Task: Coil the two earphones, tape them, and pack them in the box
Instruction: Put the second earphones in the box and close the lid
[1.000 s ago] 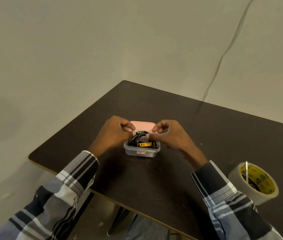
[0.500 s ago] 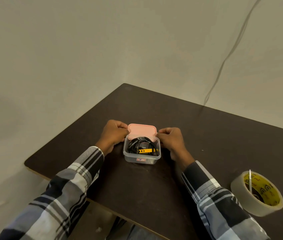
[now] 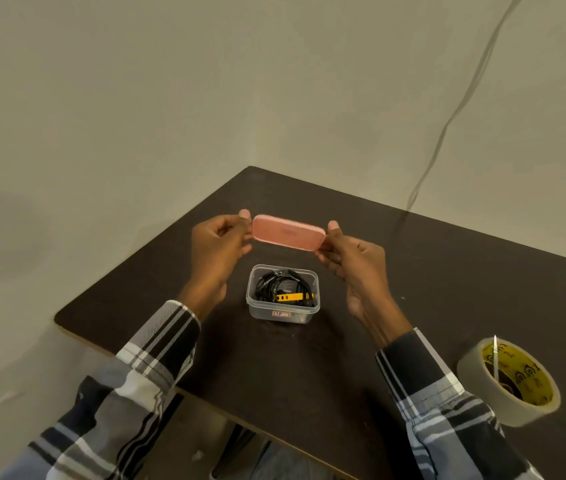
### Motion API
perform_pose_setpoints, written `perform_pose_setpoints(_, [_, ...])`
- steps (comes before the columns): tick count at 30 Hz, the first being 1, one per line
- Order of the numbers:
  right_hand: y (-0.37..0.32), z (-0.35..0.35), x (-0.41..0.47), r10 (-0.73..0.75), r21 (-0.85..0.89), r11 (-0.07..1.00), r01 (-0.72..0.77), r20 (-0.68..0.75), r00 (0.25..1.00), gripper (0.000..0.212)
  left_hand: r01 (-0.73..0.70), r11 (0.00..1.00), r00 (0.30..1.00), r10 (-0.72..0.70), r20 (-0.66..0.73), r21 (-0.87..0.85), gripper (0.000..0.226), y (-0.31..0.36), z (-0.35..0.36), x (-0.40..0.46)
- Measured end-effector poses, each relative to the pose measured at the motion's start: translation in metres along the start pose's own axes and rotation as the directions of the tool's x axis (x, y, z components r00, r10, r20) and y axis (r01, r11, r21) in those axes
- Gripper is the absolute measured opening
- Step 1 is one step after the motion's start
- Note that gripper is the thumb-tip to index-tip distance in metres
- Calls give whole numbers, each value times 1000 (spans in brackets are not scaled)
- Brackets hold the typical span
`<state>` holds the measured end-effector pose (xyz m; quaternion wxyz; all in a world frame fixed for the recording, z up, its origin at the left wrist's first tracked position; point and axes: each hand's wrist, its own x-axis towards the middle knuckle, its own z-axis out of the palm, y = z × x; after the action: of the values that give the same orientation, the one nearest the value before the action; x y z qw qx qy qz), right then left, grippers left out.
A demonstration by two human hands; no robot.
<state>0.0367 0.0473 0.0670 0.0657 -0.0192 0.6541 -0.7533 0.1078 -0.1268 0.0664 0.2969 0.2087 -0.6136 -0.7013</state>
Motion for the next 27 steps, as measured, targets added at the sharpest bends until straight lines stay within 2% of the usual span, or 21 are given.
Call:
perform_pose_setpoints(4, [4,-4,-14,-17,19,1000,17,-7,1000,5,0,999,1000,-1,-29,-50,7,-9,-8,-15])
perform_pose_setpoints(12, [29,-12,-40,-151,-209,969,134,-72,986,12,-123,990,992,125,-25,75,20,-24,-16,-49])
perform_pose_setpoints(15, [34,-13,-43,-188,-257,954,157,-102,977,13,-80,993,996,82,-28,91,21,-32,-19,-53])
perform_pose_setpoints(19, [40,-14,-48,-219,-355,919,170,-101,971,13,57,998,998,-57,-16,33,20,-40,-23,-54])
perform_pose_setpoints(21, [42,-15,-50,-238,-394,901,183,-94,967,13,60,997,998,-59,-18,39,20,-39,-24,-55])
perform_pose_setpoints(27, [41,-13,-40,-272,-465,860,210,-70,960,15,-44,969,999,44,8,244,19,-35,-22,-48])
